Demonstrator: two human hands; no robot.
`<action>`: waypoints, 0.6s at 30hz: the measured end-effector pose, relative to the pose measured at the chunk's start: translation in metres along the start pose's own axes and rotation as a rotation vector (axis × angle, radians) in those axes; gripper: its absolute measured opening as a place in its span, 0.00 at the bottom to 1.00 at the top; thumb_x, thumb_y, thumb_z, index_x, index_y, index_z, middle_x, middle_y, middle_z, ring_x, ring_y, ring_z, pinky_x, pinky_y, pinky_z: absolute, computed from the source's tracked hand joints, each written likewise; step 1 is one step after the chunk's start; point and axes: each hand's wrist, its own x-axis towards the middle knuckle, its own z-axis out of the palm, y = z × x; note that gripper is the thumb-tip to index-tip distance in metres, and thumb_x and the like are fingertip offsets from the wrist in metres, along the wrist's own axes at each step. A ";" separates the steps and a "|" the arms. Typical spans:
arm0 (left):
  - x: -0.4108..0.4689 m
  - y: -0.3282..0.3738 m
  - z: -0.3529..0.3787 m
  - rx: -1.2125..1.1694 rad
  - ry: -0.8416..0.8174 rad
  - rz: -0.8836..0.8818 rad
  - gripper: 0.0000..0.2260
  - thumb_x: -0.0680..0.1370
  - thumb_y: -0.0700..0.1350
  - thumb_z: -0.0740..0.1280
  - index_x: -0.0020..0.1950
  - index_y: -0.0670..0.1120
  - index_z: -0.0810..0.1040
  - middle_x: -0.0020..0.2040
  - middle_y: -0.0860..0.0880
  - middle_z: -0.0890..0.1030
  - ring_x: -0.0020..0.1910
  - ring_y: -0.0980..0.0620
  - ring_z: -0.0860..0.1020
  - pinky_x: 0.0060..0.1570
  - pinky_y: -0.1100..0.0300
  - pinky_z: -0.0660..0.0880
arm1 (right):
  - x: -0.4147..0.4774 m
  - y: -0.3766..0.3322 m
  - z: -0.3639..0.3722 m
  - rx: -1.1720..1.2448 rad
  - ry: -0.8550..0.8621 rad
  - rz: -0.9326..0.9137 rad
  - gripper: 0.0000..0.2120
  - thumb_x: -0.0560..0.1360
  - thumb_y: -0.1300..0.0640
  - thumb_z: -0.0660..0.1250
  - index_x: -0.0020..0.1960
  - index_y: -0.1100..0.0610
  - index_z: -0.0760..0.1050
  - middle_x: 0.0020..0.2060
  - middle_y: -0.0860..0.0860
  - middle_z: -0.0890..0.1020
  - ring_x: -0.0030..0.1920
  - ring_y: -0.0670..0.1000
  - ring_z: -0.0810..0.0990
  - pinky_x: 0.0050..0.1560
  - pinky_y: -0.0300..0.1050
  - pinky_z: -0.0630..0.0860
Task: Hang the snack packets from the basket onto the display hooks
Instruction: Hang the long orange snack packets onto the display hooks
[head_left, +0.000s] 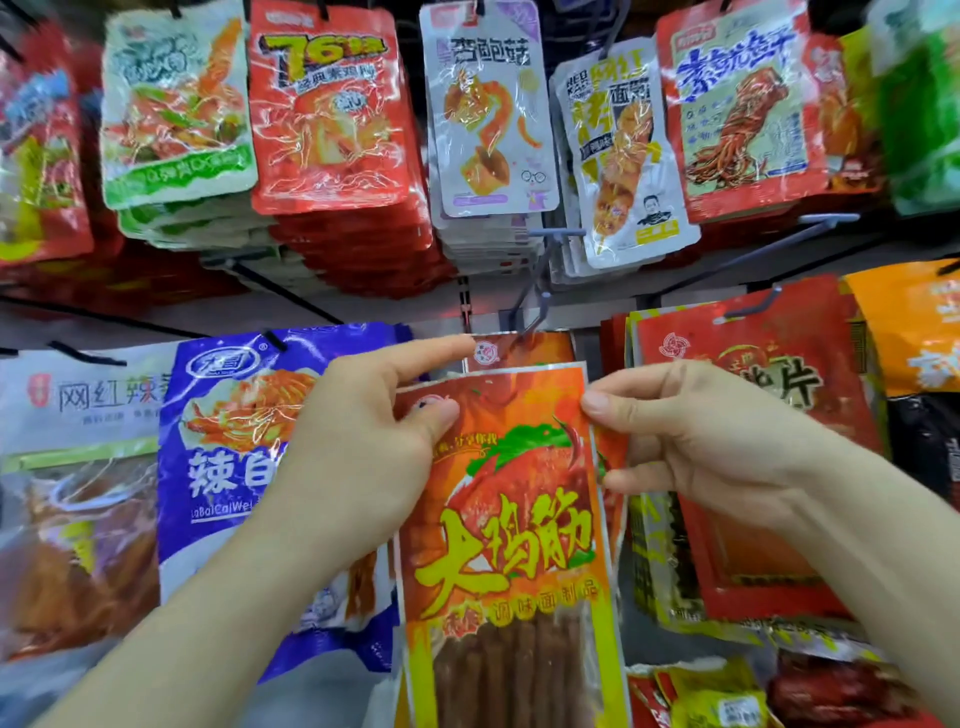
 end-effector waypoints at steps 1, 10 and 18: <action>-0.001 0.002 -0.001 0.026 -0.011 0.019 0.20 0.77 0.34 0.66 0.52 0.62 0.81 0.43 0.63 0.84 0.42 0.61 0.83 0.46 0.60 0.80 | 0.000 0.000 0.003 -0.006 0.019 -0.023 0.15 0.66 0.58 0.71 0.49 0.67 0.80 0.44 0.62 0.76 0.38 0.60 0.72 0.28 0.40 0.79; 0.024 0.005 -0.020 -0.050 0.151 -0.006 0.17 0.71 0.35 0.61 0.36 0.54 0.85 0.27 0.54 0.80 0.22 0.59 0.69 0.21 0.68 0.63 | 0.015 -0.014 0.004 -0.182 0.402 -0.373 0.05 0.73 0.62 0.72 0.38 0.58 0.80 0.31 0.51 0.78 0.31 0.43 0.78 0.32 0.42 0.82; 0.047 0.012 0.017 0.195 -0.025 0.055 0.08 0.72 0.59 0.71 0.46 0.58 0.83 0.34 0.54 0.81 0.34 0.59 0.77 0.40 0.59 0.74 | 0.030 -0.026 0.014 -0.415 0.559 -0.657 0.08 0.69 0.57 0.77 0.33 0.53 0.80 0.26 0.44 0.78 0.28 0.40 0.74 0.32 0.38 0.74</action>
